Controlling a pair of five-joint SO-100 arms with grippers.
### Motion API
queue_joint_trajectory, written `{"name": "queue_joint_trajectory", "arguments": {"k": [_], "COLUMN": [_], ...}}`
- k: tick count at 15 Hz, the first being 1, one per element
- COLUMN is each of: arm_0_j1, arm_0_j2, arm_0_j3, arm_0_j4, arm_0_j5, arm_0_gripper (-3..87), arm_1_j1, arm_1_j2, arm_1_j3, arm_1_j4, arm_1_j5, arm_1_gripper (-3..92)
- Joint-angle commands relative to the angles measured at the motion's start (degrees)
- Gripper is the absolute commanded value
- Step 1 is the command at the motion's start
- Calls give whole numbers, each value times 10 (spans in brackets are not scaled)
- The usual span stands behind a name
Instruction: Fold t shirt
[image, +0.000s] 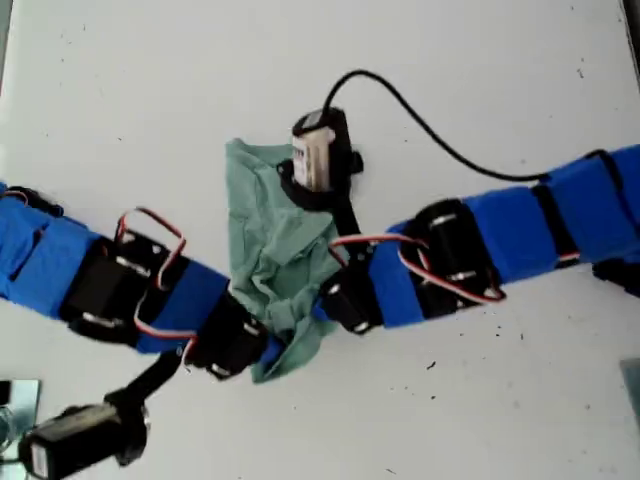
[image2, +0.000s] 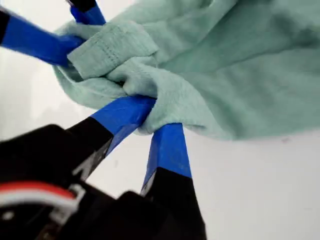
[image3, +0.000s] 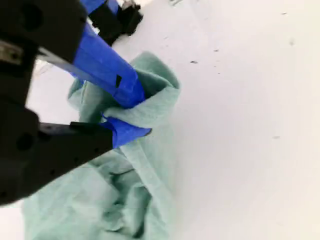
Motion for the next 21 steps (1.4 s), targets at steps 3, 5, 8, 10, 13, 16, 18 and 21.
{"name": "queue_joint_trajectory", "arguments": {"k": [3,5,8,10,13,16,18,21], "arm_0_j1": [-190,-240,-328,-379,-384,-332,-274,-137], "arm_0_j2": [119,135,299,473,661,800,917,1195], "arm_0_j3": [76,112,206,315,515,741,895,1144], "arm_0_j4": [1,2,10,5,-28,-101,-144,-197], "arm_0_j5": [70,76,73,68,46,-24,-86,-224], "arm_0_gripper": [-2,152,297,250,248,218,148,148], "arm_1_j1": [178,226,279,304,345,337,310,215], "arm_1_j2": [61,48,116,203,433,633,831,1191], "arm_1_j3": [29,28,16,64,286,512,750,1092], "arm_1_j4": [-32,-30,16,38,8,-4,-48,26], "arm_1_j5": [-97,-108,-120,-120,-96,-67,-25,119], "arm_1_gripper": [-9,210,269,254,225,218,194,47]}}
